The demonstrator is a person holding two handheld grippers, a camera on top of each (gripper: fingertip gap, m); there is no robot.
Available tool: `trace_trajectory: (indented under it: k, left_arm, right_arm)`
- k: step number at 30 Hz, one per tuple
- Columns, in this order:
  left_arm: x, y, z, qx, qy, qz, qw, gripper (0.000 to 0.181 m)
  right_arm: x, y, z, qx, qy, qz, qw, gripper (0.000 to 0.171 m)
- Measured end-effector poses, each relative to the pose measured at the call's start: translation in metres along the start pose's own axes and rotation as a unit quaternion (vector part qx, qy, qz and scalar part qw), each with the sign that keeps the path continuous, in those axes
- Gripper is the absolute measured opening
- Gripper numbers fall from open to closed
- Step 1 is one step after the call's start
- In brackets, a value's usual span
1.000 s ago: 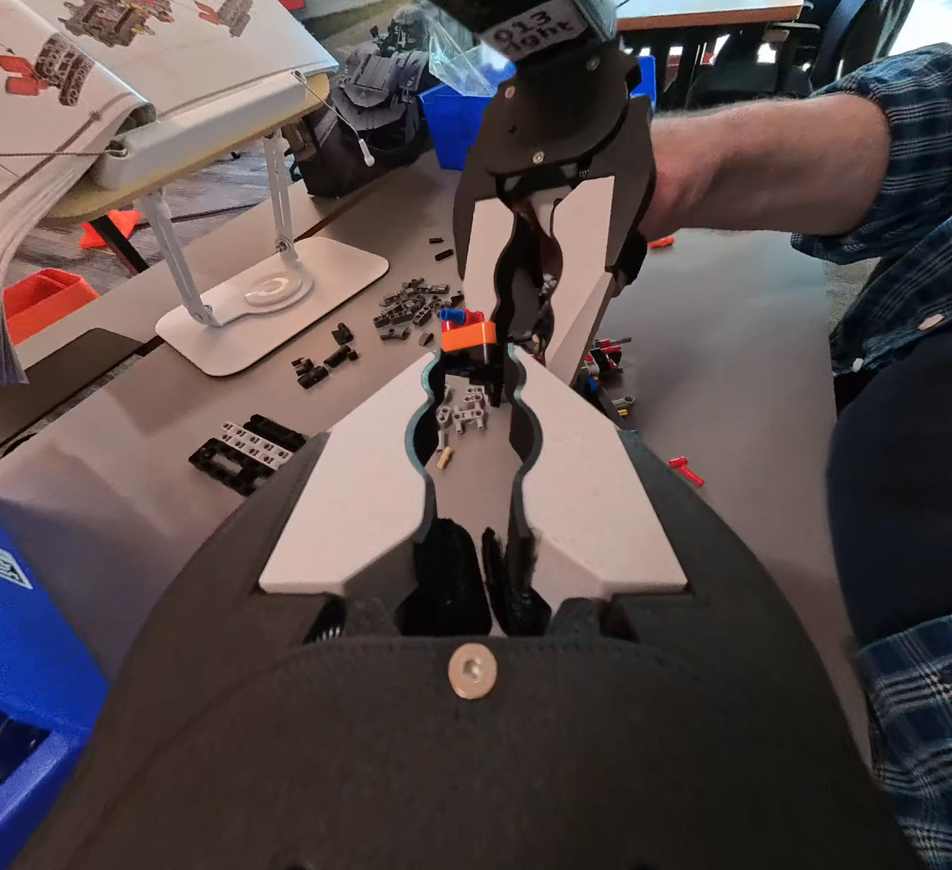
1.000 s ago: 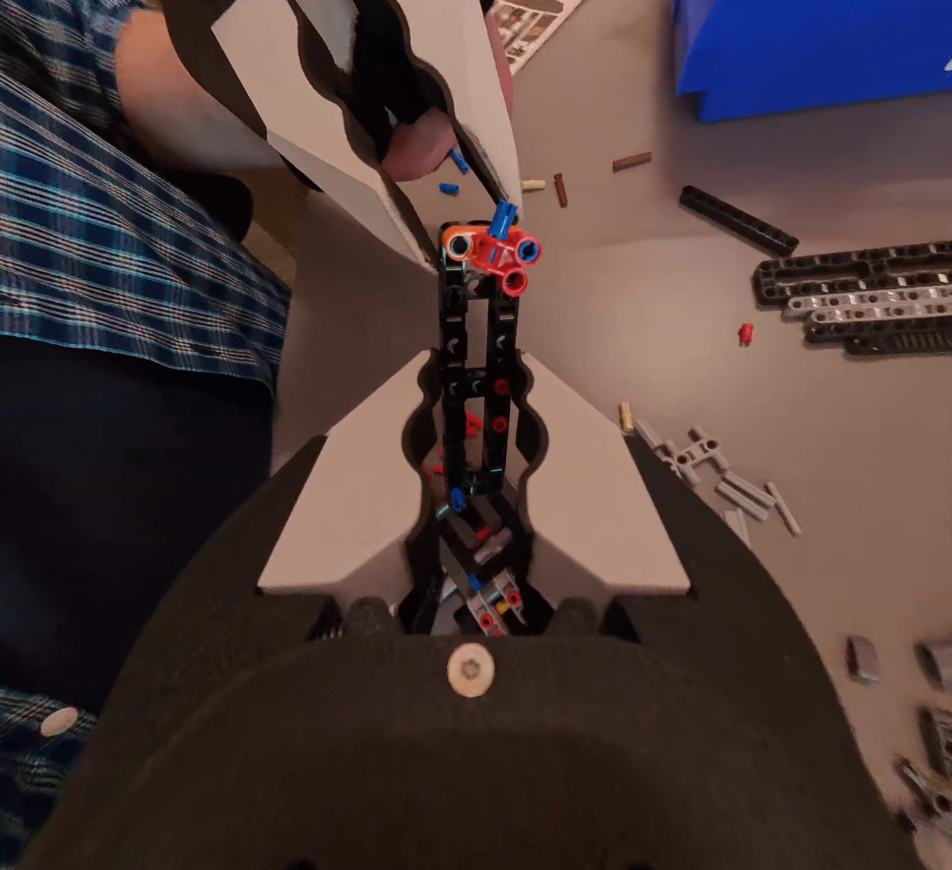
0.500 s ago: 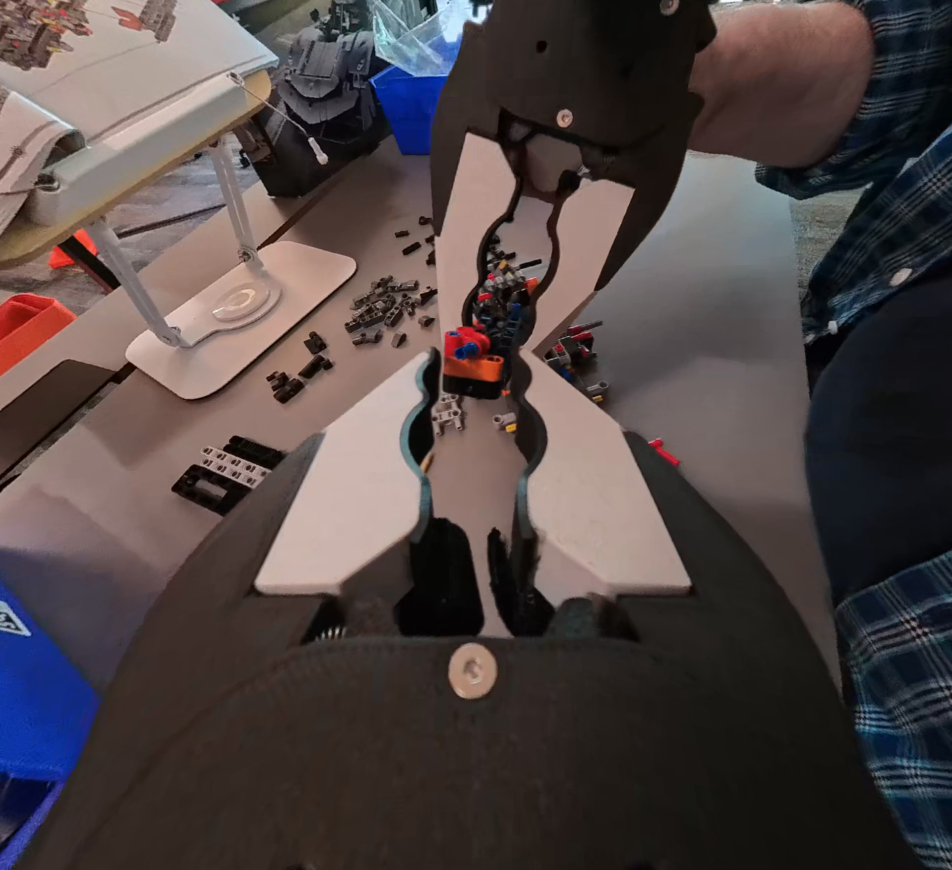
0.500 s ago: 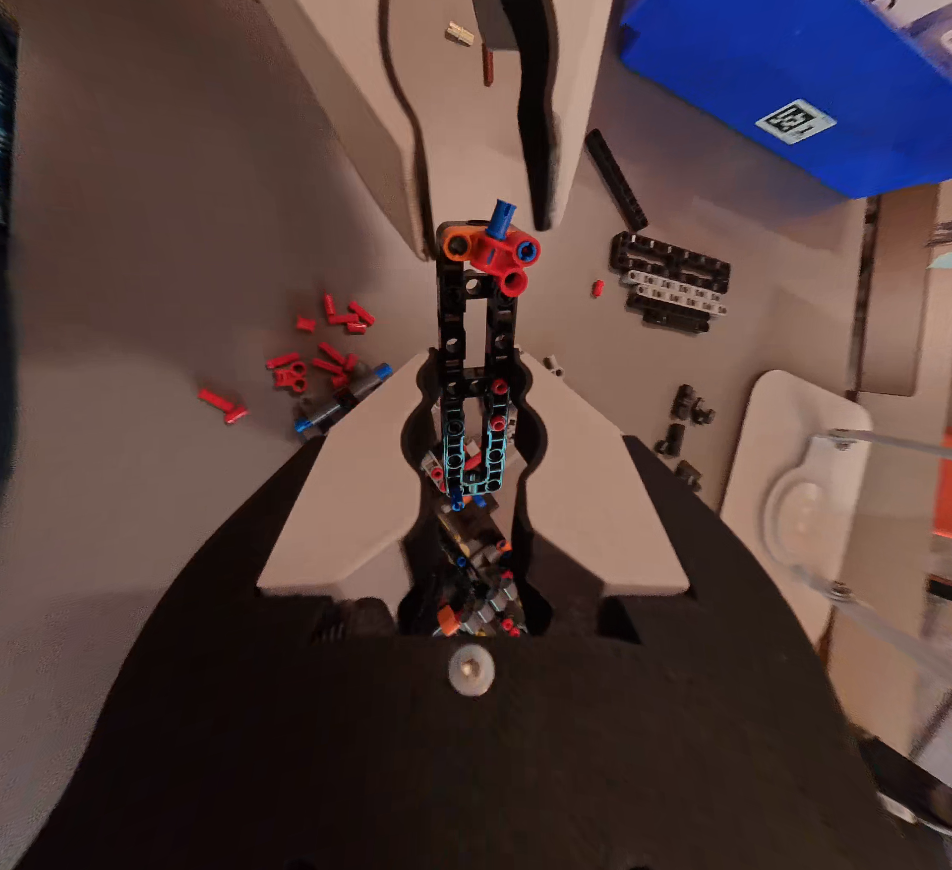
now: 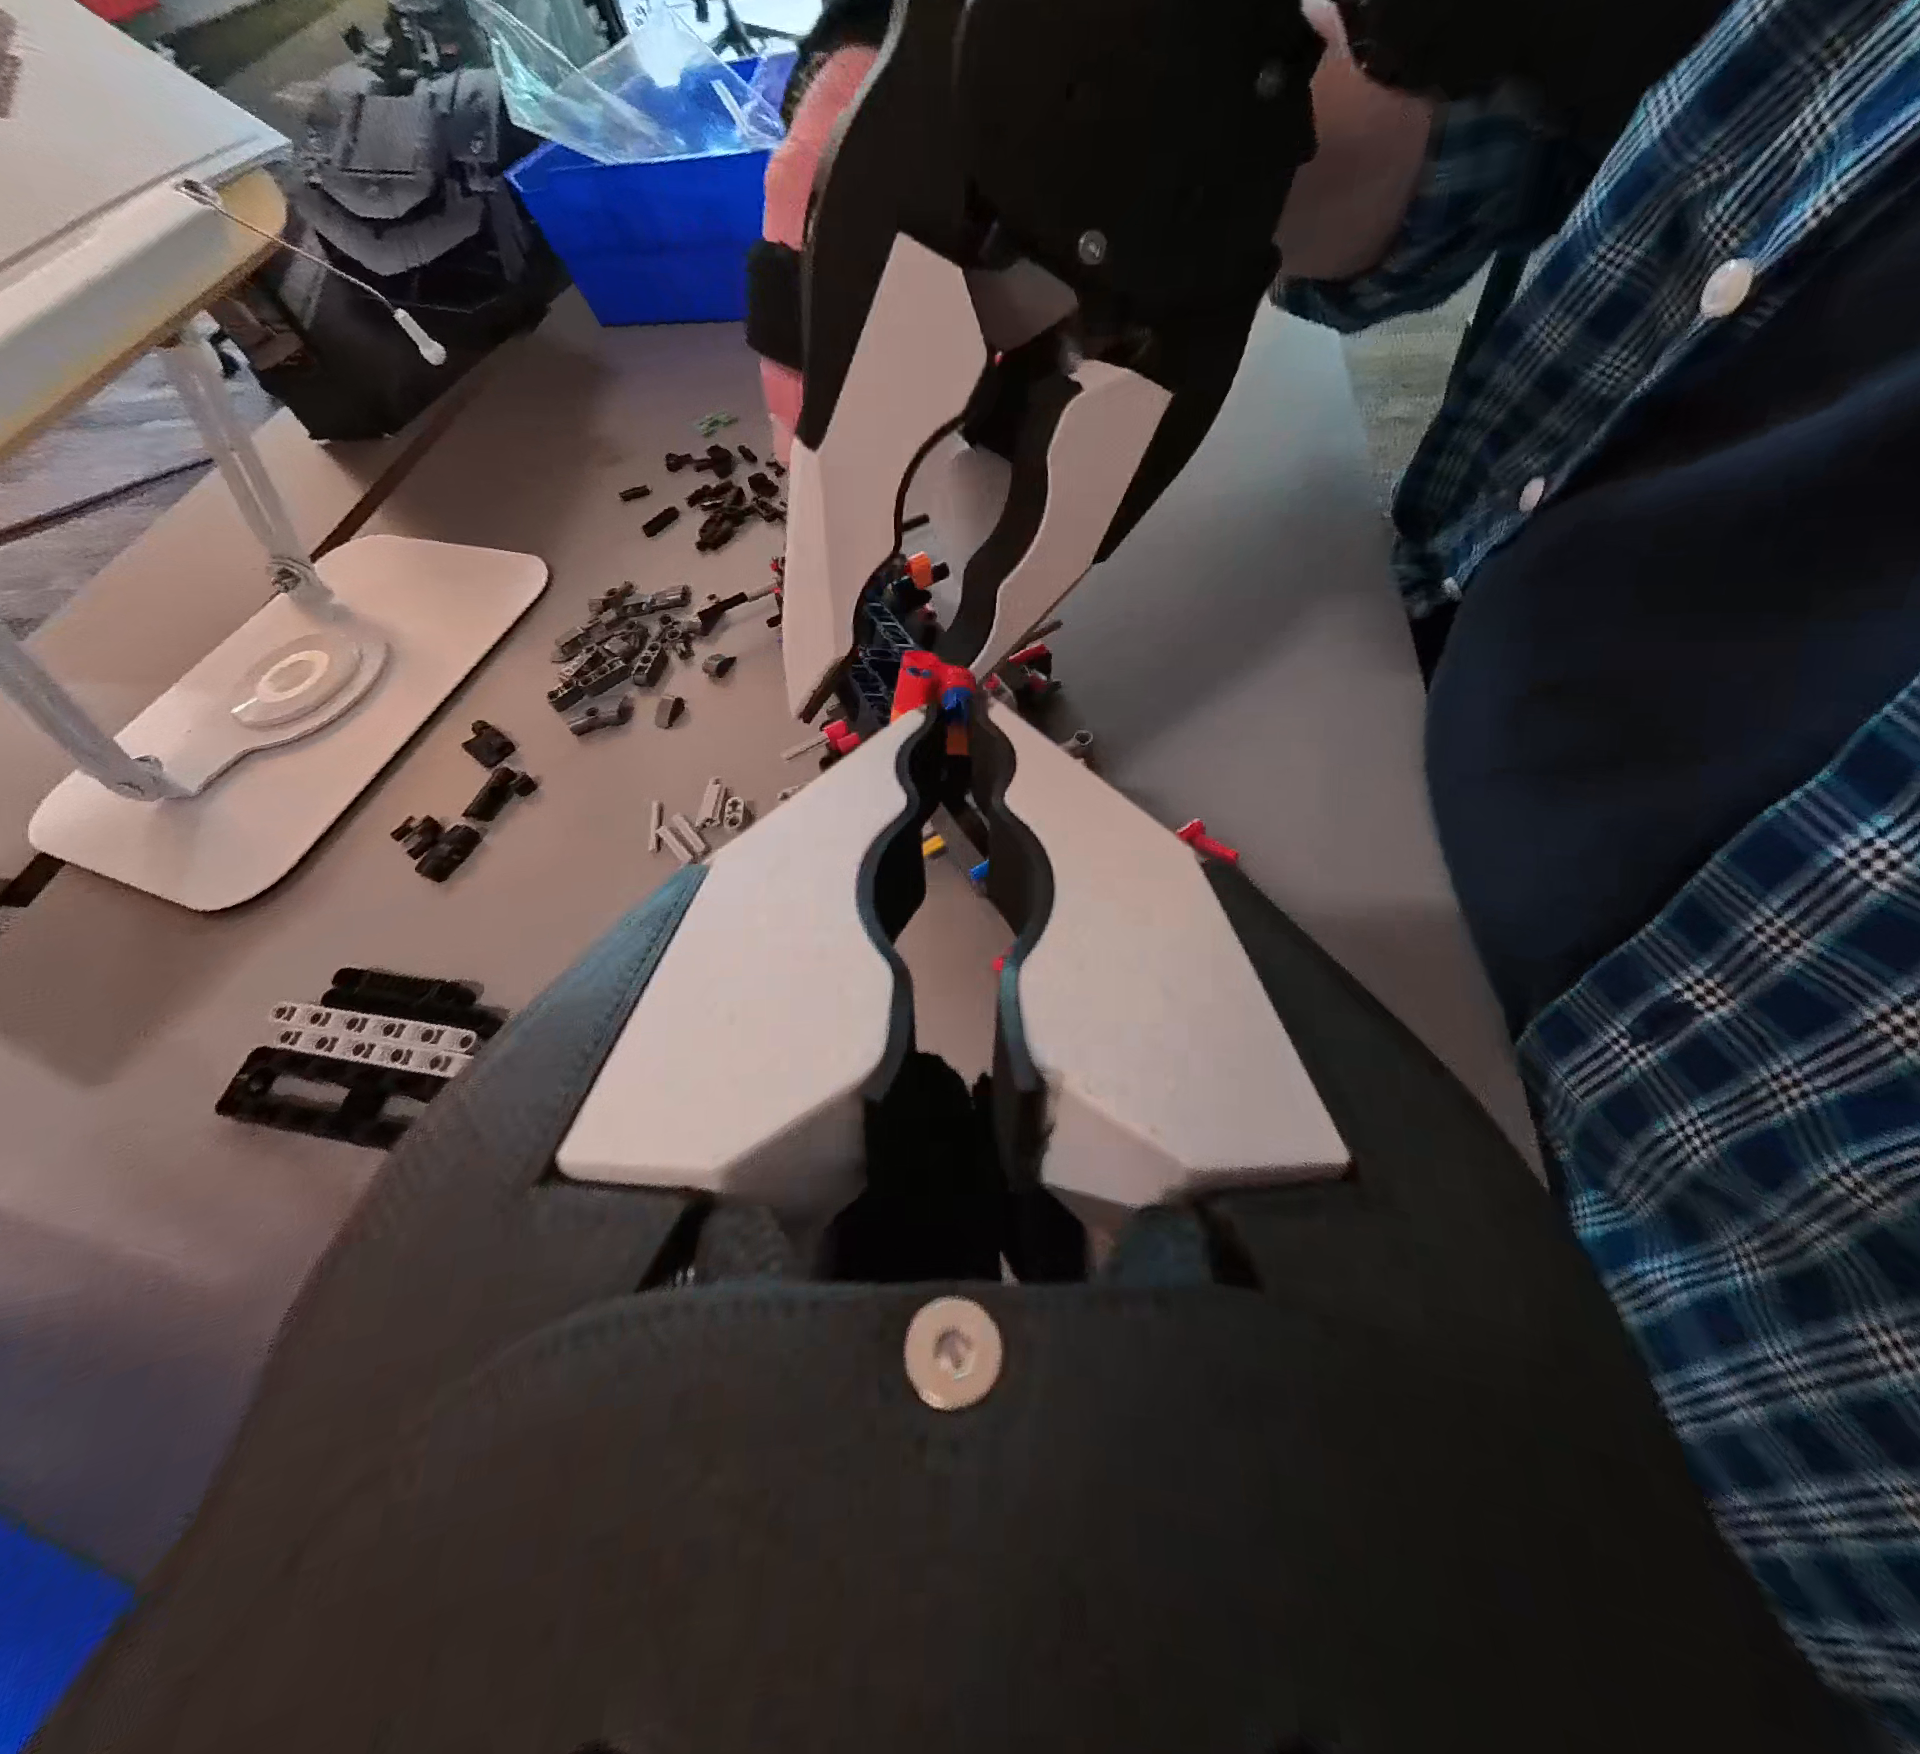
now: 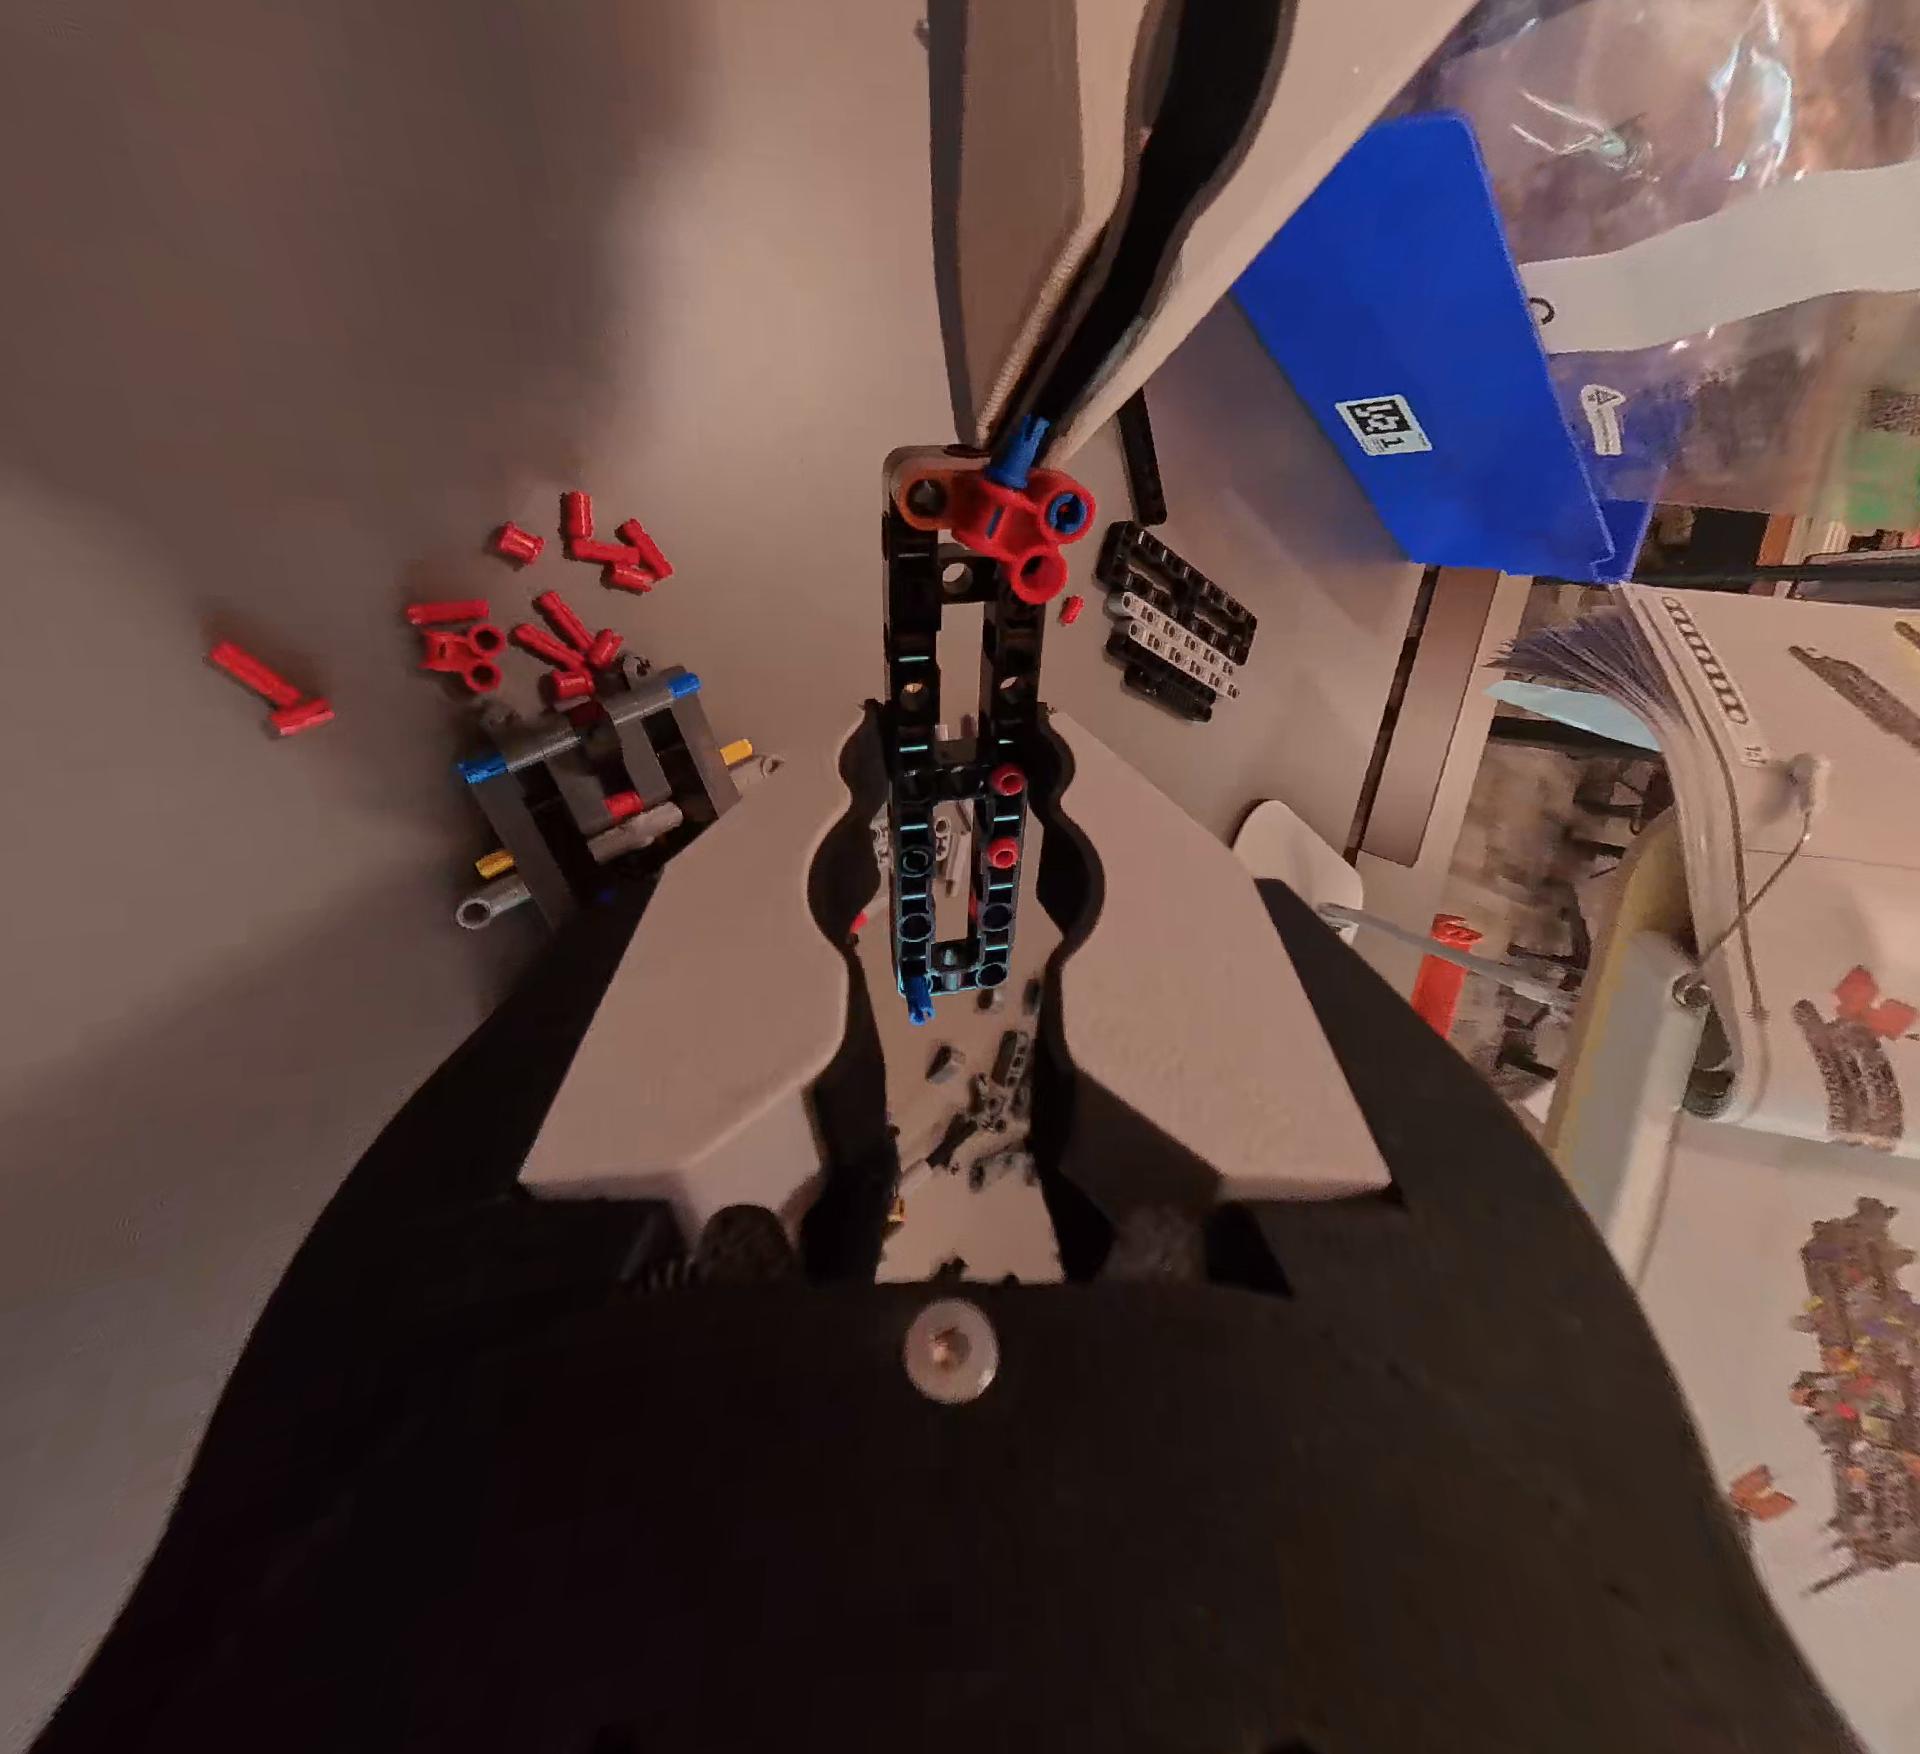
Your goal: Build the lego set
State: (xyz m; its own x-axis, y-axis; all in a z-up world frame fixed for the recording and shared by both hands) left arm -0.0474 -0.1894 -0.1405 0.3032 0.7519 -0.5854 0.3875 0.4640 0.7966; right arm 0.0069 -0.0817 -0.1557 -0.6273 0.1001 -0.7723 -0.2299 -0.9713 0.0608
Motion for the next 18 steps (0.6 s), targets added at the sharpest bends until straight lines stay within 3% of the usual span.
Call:
trace_trajectory:
  k: [1,11,18]
  left_arm:
    - [0.001,0.000,0.000,0.006,-0.004,-0.006,1.000,0.002]
    - [0.000,0.001,-0.004,0.018,-0.107,-0.004,0.994,0.001]
    - [0.004,0.000,-0.004,0.022,-0.253,-0.020,0.967,0.002]
  right_arm:
    - [0.001,0.000,0.000,-0.009,-0.004,-0.003,1.000,0.024]
    - [-0.004,0.000,-0.005,-0.056,-0.013,0.017,0.998,0.024]
    - [-0.009,0.004,-0.015,-0.111,-0.005,0.031,0.993,0.024]
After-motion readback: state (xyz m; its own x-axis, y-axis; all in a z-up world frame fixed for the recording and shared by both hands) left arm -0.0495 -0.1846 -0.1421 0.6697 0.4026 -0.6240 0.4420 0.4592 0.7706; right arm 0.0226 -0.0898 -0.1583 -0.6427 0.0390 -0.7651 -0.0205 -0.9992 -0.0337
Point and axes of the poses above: each gripper's, where its closed fingertips meet, x out along the fingers, y out of its top, z = x × y across the jaws, the point moved 7 cm from there along -x, back along the fingers, and after that the axes turned 15 degrees about -z, right-handed, at the moved point
